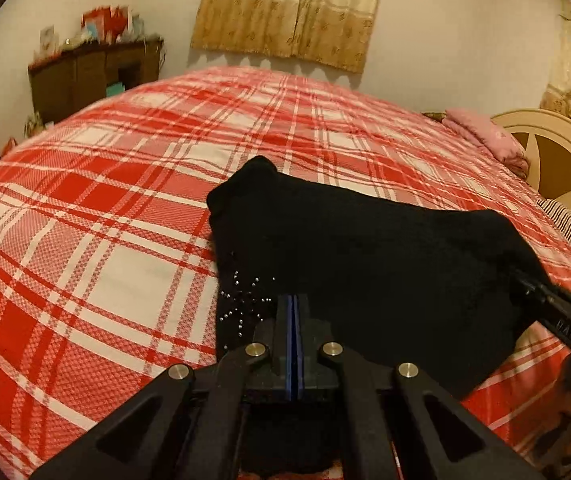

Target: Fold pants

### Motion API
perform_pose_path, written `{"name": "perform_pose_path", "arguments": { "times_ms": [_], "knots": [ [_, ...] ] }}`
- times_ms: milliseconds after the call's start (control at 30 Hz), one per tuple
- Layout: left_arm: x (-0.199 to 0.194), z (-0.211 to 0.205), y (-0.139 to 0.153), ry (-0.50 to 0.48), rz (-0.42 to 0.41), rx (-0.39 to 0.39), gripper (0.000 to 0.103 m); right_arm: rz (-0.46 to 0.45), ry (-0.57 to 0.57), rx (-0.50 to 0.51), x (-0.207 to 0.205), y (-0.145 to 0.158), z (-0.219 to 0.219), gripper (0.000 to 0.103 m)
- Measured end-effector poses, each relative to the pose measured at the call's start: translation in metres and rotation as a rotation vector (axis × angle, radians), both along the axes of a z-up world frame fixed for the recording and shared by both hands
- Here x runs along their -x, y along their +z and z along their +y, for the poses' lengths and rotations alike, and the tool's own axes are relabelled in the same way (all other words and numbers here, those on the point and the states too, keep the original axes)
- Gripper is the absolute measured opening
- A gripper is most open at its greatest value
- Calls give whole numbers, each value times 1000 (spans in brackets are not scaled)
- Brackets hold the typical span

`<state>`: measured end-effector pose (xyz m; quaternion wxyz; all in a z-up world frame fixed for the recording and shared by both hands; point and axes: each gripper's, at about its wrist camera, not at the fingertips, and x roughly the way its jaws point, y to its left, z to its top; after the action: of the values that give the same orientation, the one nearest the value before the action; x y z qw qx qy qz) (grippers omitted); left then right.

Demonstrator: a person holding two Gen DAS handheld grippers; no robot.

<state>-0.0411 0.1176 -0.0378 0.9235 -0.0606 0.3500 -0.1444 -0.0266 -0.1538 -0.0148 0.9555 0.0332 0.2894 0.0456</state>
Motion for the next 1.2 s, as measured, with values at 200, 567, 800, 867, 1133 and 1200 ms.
{"name": "perform_pose_path", "arguments": {
  "times_ms": [200, 567, 800, 867, 1133, 1200],
  "knots": [
    [0, 31, -8, -17, 48, 280, 11, 3, 2, -3, 0, 0, -2, 31],
    [14, 8, 35, -127, -193, 138, 102, 6, -3, 0, 1, -2, -5, 31],
    [-34, 15, 8, 12, 53, 98, 102, 6, -4, -1, 1, -1, -4, 31],
    [-43, 13, -2, 33, 139, 125, 102, 4, -4, 2, 1, -2, -5, 31],
    [-30, 8, 2, 27, 206, 242, 102, 4, -4, -5, 2, -1, -4, 31],
    [-29, 3, 3, 33, 205, 216, 102, 3, -6, -11, 2, -1, -3, 31]
  ]
}}
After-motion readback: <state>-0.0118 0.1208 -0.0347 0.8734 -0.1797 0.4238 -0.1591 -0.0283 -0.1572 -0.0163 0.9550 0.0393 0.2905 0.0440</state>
